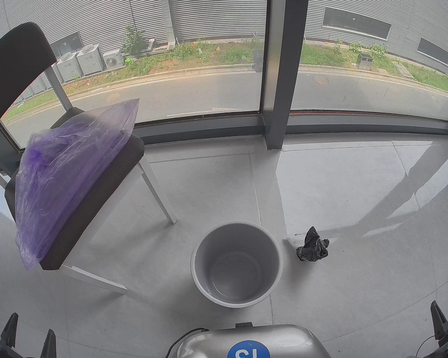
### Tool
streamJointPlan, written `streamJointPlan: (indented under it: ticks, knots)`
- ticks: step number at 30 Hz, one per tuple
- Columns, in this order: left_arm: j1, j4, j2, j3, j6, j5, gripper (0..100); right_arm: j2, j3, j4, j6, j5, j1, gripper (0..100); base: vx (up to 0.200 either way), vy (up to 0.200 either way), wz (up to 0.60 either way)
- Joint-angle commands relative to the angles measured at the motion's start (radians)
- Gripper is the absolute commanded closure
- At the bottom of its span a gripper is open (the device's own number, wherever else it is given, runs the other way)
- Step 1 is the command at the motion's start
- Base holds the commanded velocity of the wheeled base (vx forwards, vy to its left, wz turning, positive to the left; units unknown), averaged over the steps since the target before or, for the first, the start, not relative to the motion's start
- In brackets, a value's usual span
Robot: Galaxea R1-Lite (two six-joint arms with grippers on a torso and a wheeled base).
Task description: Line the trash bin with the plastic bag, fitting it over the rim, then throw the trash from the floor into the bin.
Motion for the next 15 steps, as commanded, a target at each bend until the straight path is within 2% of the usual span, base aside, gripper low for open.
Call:
streamJointPlan:
  ticks: [1, 15]
  knots:
    - [0.0, 0.0, -0.016, 0.018, 0.0, 0.0, 0, -0.016, 0.018, -0.001, 0.0, 0.001, 0.0, 0, 0.0, 0.0, 0.0]
    - [0.0, 0.0, -0.016, 0.018, 0.0, 0.0, 0, -0.016, 0.018, -0.001, 0.0, 0.001, 0.0, 0, 0.0, 0.0, 0.0]
